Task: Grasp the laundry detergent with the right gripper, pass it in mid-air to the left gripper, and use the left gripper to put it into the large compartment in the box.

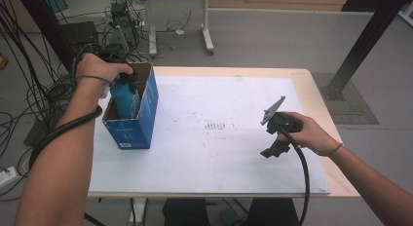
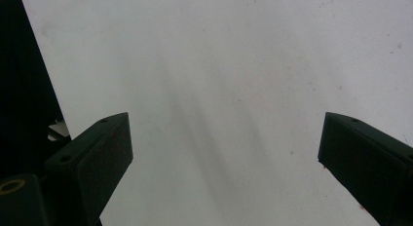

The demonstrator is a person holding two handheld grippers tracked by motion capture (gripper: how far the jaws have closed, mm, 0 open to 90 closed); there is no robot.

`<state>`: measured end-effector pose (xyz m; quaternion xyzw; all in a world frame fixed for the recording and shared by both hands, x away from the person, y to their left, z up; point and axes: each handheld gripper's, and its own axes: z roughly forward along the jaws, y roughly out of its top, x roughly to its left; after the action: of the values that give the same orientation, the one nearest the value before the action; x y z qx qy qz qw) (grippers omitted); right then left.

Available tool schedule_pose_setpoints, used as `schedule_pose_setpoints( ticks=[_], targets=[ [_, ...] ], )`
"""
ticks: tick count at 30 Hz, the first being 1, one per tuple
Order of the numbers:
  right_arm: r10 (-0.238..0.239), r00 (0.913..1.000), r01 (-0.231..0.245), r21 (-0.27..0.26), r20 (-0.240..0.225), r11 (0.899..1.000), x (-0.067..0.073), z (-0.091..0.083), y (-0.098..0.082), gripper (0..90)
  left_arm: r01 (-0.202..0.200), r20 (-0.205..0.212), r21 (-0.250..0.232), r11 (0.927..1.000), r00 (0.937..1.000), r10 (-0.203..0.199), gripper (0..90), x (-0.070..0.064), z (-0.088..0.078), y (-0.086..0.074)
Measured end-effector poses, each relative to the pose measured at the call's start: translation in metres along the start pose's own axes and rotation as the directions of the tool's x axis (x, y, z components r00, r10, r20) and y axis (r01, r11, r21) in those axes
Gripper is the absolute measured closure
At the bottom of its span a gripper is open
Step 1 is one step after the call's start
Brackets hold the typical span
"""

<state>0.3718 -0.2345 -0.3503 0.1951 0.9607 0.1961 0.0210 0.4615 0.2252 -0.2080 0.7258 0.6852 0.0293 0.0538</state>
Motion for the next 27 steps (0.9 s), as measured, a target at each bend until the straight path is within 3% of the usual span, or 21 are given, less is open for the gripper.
schedule_pose_setpoints(
  ticks=[14, 27],
  targets=[
    [0.003, 1.0000, -0.003, -0.004, -0.006, 1.000, -0.001, 0.002, 0.000, 5.2, 0.032, 0.019, 0.017, 0.9993, 0.9993, -0.032, 37.1, 0.009, 0.028, -0.002],
    [0.003, 1.0000, -0.003, -0.003, -0.007, 1.000, -0.001, 0.003, 0.000, 5.4, 0.031, 0.017, 0.037, 0.9988, 0.9993, -0.032, 37.1, 0.009, 0.048, -0.005]
  ],
)
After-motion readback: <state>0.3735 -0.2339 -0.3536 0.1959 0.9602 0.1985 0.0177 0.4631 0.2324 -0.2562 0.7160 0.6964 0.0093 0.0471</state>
